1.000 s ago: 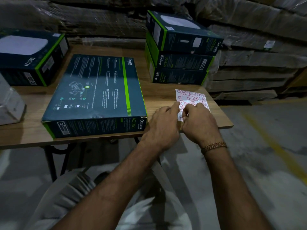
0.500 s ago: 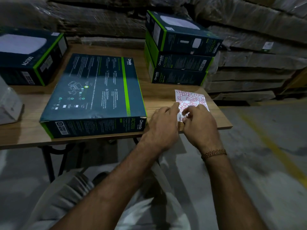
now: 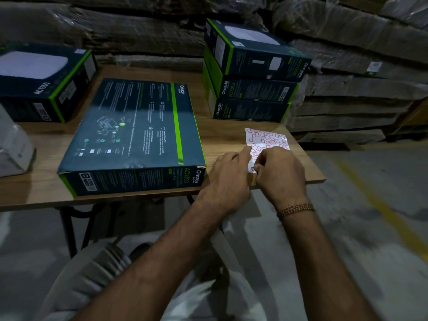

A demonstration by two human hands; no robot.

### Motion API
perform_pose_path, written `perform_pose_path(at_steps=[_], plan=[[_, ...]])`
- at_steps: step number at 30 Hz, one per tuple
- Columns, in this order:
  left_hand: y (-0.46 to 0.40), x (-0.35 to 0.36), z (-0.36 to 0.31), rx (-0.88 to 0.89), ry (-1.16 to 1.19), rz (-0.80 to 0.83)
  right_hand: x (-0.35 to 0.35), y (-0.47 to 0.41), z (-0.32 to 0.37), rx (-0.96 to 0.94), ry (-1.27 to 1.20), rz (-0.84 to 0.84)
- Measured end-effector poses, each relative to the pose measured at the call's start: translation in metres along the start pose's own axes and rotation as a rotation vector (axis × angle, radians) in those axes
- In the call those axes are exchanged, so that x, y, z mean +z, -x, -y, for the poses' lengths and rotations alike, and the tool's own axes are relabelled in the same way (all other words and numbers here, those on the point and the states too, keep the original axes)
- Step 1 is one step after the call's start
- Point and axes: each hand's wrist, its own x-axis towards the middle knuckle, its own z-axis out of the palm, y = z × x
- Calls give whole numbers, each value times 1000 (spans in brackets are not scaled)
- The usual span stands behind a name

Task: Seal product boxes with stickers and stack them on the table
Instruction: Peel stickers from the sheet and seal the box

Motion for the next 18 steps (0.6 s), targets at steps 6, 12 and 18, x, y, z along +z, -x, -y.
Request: perform_pose_path(at_steps=[6, 12, 18], plan=[[0, -2, -1, 10, 15, 7, 0, -1, 2, -107, 100, 41], [1, -2, -1, 4, 32, 4, 3, 2, -8, -234, 59, 91], [4, -5, -5, 30, -14, -12, 10, -2, -13, -221, 32, 165]])
